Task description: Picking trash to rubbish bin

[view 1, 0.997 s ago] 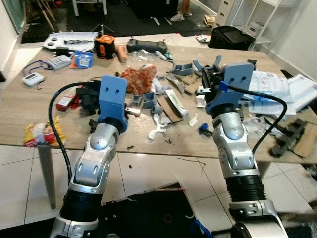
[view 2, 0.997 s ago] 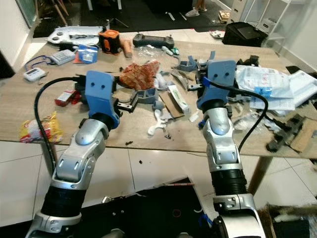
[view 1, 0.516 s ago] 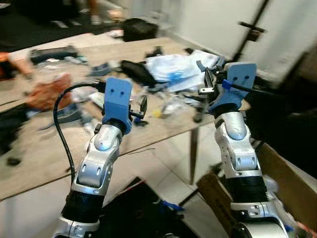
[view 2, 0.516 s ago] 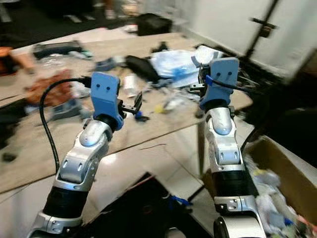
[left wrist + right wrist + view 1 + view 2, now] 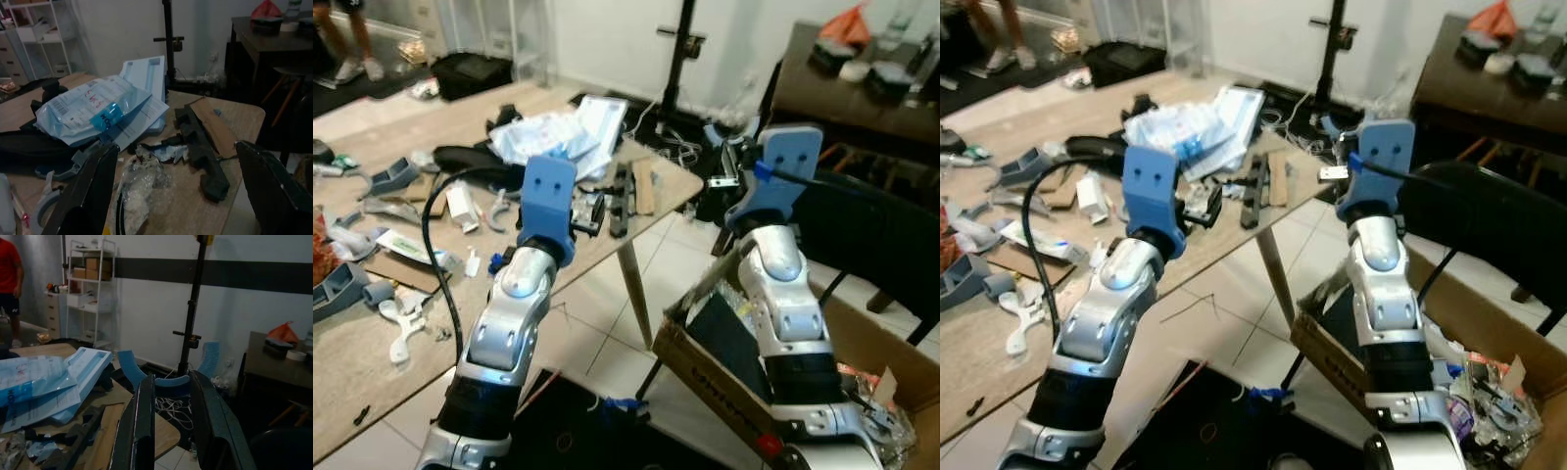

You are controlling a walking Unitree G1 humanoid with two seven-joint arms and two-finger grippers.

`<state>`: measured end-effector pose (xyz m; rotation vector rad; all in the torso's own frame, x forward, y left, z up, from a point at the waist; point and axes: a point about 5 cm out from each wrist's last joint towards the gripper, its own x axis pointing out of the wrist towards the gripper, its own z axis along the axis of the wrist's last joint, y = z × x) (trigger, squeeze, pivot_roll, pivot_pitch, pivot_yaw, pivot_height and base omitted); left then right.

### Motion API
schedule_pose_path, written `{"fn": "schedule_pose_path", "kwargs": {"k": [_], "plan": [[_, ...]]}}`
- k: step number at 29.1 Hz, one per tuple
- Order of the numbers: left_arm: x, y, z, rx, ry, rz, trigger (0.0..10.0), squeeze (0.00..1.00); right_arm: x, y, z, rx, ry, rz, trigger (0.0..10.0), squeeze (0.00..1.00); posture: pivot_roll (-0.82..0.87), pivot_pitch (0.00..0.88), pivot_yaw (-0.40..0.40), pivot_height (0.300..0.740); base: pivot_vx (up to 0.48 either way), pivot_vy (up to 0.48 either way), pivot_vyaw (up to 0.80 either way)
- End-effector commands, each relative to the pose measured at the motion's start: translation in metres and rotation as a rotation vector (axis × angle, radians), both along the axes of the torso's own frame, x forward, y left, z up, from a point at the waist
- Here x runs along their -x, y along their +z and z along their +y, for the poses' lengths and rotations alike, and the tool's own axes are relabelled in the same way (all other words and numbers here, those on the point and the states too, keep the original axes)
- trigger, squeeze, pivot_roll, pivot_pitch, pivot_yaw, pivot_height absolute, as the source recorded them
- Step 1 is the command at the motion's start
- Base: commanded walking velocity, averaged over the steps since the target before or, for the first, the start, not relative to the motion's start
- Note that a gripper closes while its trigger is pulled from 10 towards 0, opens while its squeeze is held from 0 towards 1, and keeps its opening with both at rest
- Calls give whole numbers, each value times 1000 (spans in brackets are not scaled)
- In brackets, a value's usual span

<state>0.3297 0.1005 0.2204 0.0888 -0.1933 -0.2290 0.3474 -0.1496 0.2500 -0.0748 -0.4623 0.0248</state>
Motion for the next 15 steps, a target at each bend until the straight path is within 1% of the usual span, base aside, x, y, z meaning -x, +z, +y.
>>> {"fn": "schedule_pose_path", "kwargs": {"k": [1,3,4,6,7,8,9,10,11,13,14,15], "plan": [[0,-3,2,-14,4,7,10000,0,0,-2,5,15,15,13,10000,0,-14,110,-24,740,0,0,0],[0,-3,2,-15,-1,7,10000,0,0,-3,4,14,9,19,10000,0,-14,110,-24,740,0,0,0],[0,-3,2,-17,-3,7,10000,0,-1,-6,1,14,-18,47,10000,0,-14,110,-24,740,0,0,0],[1,-4,1,-18,-7,10,10000,0,-5,-23,-13,-11,-97,154,10000,0,-14,110,-24,740,0,0,0],[1,-4,1,-19,-9,11,10000,0,-6,-36,-27,-48,-155,228,10000,0,-14,110,-24,740,0,0,0],[1,-4,0,-20,-10,12,10000,0,-7,-45,-35,-74,-190,273,10000,0,-14,110,-24,740,0,0,0],[1,-5,0,-21,-12,13,10000,0,-6,-58,-49,-129,-234,322,10000,0,-17,108,-20,740,0,0,-544],[2,-5,0,-22,-14,13,10000,0,-6,-66,-58,-168,-263,353,10000,0,-17,108,-20,740,0,0,-544],[2,-5,0,-22,-14,13,10000,0,-6,-66,-58,-168,-263,353,10000,0,-17,108,-20,740,0,0,-544],[1,-5,-1,-25,-21,12,10000,0,-2,-79,-81,-207,-339,398,10000,0,-17,108,-20,740,0,0,-800],[1,-5,-1,-25,-21,12,10000,0,-2,-79,-81,-207,-339,398,10000,0,-17,108,-20,740,0,0,-800],[1,-5,-1,-27,-32,12,10000,0,1,-82,-90,-206,-366,407,10000,0,-17,108,-20,740,0,0,-800]]}}
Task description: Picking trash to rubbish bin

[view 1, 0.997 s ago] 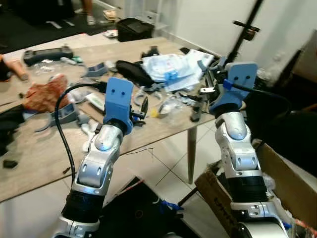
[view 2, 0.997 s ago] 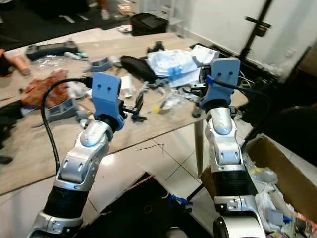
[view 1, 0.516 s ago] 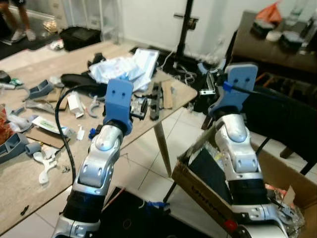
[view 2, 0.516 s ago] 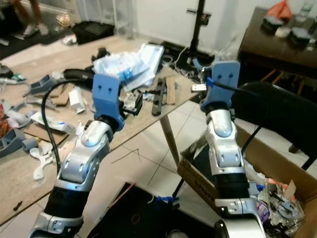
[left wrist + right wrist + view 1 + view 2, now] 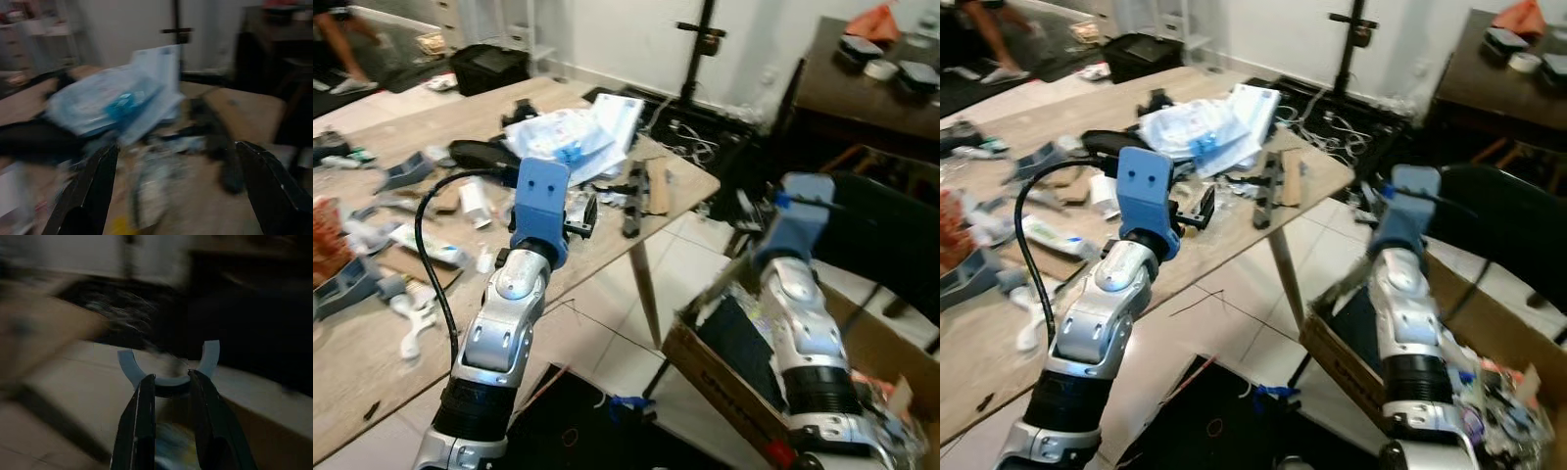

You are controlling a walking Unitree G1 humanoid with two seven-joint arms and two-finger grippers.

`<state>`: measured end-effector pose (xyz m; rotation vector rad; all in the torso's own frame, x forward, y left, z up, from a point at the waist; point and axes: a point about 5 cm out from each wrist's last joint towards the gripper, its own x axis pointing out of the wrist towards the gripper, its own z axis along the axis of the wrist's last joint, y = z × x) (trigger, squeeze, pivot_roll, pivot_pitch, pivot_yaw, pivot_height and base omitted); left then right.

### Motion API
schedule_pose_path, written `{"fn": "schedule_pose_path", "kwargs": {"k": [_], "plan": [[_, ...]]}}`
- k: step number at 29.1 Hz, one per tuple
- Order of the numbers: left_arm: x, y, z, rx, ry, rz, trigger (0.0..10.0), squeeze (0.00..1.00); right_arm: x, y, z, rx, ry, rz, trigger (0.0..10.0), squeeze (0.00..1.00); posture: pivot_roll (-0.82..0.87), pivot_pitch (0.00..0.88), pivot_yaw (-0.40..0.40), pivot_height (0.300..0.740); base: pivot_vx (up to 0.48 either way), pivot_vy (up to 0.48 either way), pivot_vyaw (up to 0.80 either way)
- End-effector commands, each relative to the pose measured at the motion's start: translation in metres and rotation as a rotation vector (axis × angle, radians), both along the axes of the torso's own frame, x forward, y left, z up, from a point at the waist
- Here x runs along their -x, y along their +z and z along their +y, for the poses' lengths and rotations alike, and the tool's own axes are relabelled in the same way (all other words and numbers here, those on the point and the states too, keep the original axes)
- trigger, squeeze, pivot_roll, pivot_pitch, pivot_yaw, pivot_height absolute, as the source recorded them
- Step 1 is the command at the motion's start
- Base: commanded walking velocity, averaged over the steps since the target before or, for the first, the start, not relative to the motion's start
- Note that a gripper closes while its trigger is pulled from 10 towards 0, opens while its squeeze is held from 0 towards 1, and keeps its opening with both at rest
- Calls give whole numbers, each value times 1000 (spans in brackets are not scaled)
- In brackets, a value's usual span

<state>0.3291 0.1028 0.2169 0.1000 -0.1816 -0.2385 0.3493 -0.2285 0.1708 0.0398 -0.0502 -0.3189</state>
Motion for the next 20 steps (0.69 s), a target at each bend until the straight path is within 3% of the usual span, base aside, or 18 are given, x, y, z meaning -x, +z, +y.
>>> {"fn": "schedule_pose_path", "kwargs": {"k": [1,12,16,20], "plan": [[0,-1,-5,-13,-40,3,10000,0,6,-4,-18,-9,-62,18,10000,0,-20,114,-12,740,0,0,-800],[6,-4,-22,-30,-169,23,10000,0,6,-3,-29,34,-56,28,10000,0,-22,127,-2,740,0,0,-800],[5,-4,-24,-42,-185,25,10000,0,4,-20,-40,31,-81,111,10000,0,-19,133,-1,740,0,0,0],[4,-5,-21,-52,-177,30,10000,0,5,-26,-45,-17,-83,125,10000,0,-14,139,-2,740,0,0,0]]}}
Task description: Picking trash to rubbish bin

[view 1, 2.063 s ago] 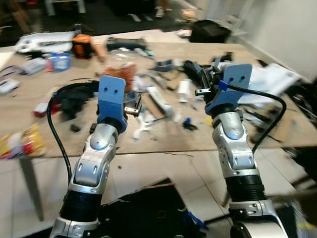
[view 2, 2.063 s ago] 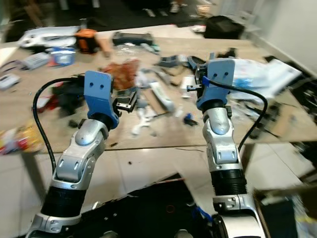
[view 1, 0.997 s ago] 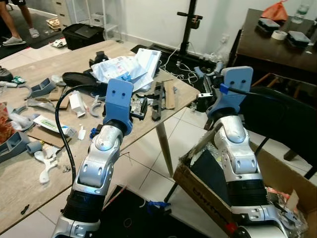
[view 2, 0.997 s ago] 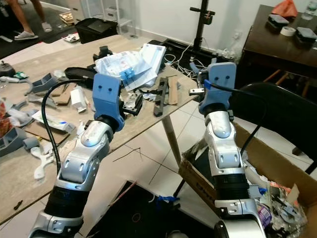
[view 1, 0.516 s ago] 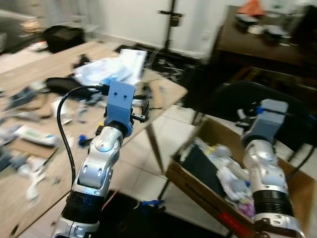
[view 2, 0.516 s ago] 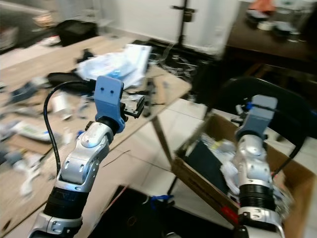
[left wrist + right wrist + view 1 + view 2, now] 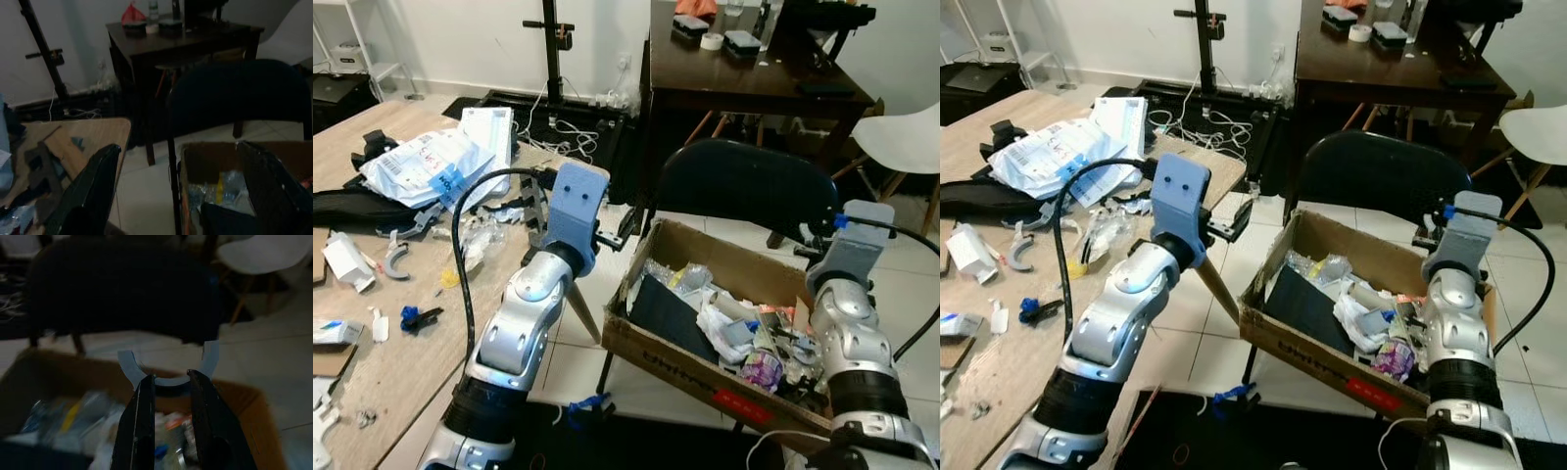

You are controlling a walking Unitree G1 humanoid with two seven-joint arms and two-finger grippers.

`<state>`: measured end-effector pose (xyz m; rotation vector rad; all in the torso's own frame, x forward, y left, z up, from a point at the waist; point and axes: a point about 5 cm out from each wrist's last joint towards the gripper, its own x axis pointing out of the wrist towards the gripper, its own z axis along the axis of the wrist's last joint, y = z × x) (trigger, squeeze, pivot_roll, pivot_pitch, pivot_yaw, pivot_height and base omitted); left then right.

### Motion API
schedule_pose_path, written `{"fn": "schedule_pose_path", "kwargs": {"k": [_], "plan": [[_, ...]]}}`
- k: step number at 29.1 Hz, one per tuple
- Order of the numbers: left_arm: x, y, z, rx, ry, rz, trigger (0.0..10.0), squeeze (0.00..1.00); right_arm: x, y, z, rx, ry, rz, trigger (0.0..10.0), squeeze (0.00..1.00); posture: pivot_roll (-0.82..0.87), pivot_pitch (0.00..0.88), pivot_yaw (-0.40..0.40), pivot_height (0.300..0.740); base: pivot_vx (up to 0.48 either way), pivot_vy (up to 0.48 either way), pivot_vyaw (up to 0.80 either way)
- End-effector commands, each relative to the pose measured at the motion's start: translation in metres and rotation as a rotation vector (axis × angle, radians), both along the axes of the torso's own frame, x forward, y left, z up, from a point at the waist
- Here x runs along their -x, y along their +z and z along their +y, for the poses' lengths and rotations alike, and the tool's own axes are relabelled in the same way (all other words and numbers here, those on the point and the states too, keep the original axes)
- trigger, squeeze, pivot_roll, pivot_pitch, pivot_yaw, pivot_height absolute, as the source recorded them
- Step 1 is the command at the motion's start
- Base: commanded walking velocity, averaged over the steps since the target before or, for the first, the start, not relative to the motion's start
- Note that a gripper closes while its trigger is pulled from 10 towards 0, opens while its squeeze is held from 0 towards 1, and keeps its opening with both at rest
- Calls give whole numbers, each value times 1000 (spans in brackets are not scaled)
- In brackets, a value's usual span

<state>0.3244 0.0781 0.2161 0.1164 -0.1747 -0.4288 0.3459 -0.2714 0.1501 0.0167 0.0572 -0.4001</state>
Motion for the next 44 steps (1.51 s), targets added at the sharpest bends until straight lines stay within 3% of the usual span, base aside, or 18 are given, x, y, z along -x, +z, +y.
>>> {"fn": "schedule_pose_path", "kwargs": {"k": [1,5,6,7,9,10,11,20,23,25,27,28,31,32,33,34,35,44], "plan": [[-1,-4,5,-20,11,17,10000,0,1,-5,-2,-22,-3,12,10000,0,-13,141,-2,740,0,0,0],[-1,-5,6,-26,16,21,10000,0,1,-3,1,-80,31,-51,10000,0,-13,144,0,740,0,0,0],[-1,-5,6,-27,17,22,10000,0,1,-2,0,-73,24,-59,10000,624,-13,144,0,740,0,0,0],[-1,-5,5,-27,17,23,10000,0,1,-2,-2,-63,11,-54,10000,1000,-13,144,0,740,0,0,0],[-1,-5,5,-28,15,24,10000,0,0,-3,-5,-18,-23,-20,10000,1000,-11,144,3,740,0,0,0],[-1,-5,5,-28,13,24,10000,0,0,-3,-6,-4,-27,-18,10000,722,-11,144,3,740,0,0,0],[-1,-5,5,-28,12,24,10000,0,0,-2,-6,4,-26,-23,10000,0,-11,144,3,740,0,0,0],[-1,-4,6,-33,9,22,10000,0,-3,7,6,21,49,-91,10000,0,-3,148,8,740,0,0,0],[-1,-4,7,-33,17,20,10000,0,-6,11,17,123,117,-82,10000,0,-3,148,8,740,0,0,0],[-3,2,10,-9,54,-8,10000,0,-11,27,44,231,212,-136,10000,0,-2,149,8,740,0,0,800],[-4,4,10,-1,63,-15,10000,0,-12,32,49,237,226,-156,10000,0,-2,149,8,740,0,0,800],[-4,9,14,23,90,-38,10000,0,-13,47,66,220,280,-225,10000,0,4,151,7,740,0,0,800],[-5,11,16,31,100,-45,10000,0,-14,53,73,209,302,-251,10000,0,4,151,7,740,0,0,800],[-6,15,20,55,126,-65,10000,0,-14,71,95,191,382,-324,10000,0,4,151,7,740,0,0,800],[-6,15,20,55,126,-65,10000,0,-14,71,95,191,382,-324,10000,0,4,151,7,740,0,0,800],[-6,19,22,74,143,-79,10000,0,-12,84,117,179,458,-381,10000,0,4,151,7,740,0,0,800],[-6,20,23,77,147,-81,10000,0,-12,87,123,176,481,-392,10000,0,4,151,7,740,0,0,800],[-5,21,26,74,168,-89,10000,0,-7,86,144,159,558,-398,10000,0,14,152,5,740,0,0,800]]}}
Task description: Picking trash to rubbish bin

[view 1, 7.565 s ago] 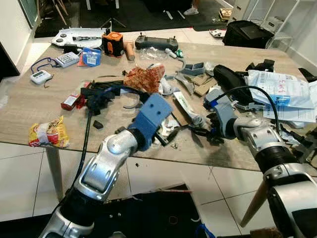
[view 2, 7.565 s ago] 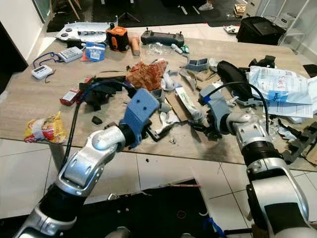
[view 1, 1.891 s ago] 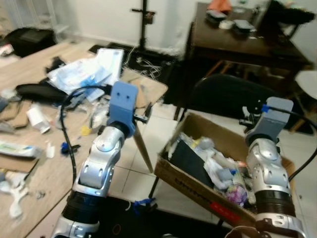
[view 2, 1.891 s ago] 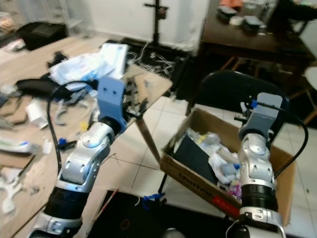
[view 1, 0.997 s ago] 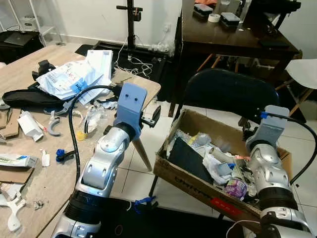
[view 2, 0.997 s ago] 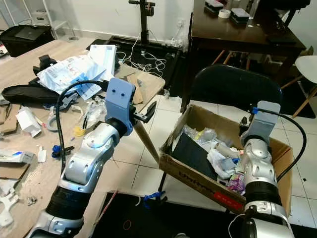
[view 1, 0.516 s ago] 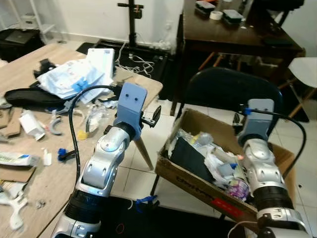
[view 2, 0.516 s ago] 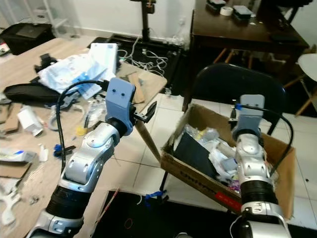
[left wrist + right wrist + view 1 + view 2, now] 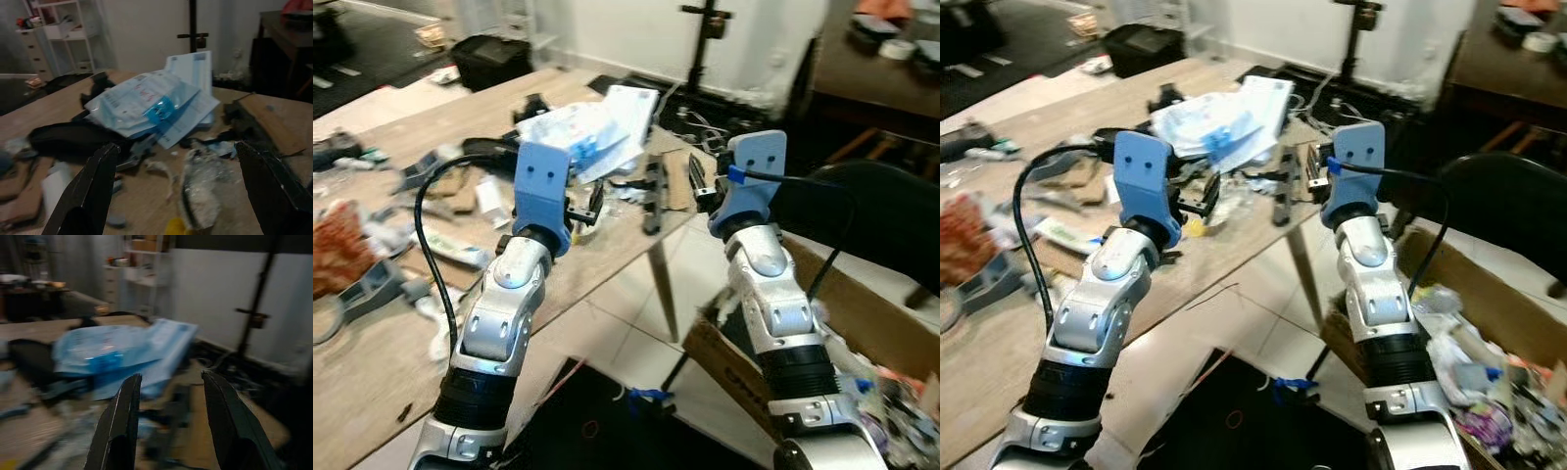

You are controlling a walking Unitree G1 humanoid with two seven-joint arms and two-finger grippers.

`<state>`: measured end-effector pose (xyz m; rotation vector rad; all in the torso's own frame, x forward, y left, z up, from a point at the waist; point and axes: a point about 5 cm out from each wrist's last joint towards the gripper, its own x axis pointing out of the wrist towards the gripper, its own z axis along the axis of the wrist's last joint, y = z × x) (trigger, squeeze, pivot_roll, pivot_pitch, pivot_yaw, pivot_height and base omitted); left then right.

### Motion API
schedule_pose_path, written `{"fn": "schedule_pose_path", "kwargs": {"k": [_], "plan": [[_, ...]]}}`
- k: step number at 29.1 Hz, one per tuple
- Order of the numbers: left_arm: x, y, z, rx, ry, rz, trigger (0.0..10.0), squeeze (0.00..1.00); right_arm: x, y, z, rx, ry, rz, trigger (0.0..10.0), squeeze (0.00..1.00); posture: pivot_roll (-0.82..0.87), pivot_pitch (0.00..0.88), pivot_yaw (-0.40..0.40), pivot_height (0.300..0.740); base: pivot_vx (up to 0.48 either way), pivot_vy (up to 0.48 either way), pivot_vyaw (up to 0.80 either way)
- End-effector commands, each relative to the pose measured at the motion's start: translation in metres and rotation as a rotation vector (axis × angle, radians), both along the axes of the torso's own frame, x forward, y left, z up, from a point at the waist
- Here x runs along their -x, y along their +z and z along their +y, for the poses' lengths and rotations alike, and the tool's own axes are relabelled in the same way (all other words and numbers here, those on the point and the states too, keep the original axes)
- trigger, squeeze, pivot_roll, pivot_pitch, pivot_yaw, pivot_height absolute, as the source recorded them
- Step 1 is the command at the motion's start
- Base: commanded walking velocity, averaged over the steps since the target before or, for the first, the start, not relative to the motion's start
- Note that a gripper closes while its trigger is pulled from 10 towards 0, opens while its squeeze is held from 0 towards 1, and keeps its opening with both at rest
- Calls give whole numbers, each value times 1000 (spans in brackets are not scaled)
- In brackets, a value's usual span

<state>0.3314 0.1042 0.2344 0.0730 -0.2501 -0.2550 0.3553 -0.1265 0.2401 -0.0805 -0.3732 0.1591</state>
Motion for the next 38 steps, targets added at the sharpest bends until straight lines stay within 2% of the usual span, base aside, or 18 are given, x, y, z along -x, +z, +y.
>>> {"fn": "schedule_pose_path", "kwargs": {"k": [1,10,12,23,24,34,38], "plan": [[2,3,0,-1,5,-17,10000,0,3,-4,0,-3,4,17,10000,0,14,152,5,740,0,0,800],[2,-3,-3,-1,-9,19,10000,0,6,-8,-8,-32,-27,40,10000,0,12,140,13,740,0,0,800],[2,-5,-5,-3,-20,37,10000,0,7,-8,-11,-92,-35,35,10000,0,11,137,12,740,0,0,0],[4,-8,-8,7,-46,49,10000,0,8,-11,-17,-102,-57,62,10000,0,8,130,9,740,0,0,0],[4,-8,-8,8,-49,51,10000,0,8,-13,-19,-138,-60,86,10000,0,5,129,8,740,0,0,-781],[5,-9,-9,10,-57,54,10000,0,9,-15,-22,-110,-81,86,10000,0,6,134,6,740,0,0,-790],[6,-9,-9,16,-70,59,10000,0,10,-15,-24,-100,-103,78,10000,0,5,144,6,740,0,0,0]]}}
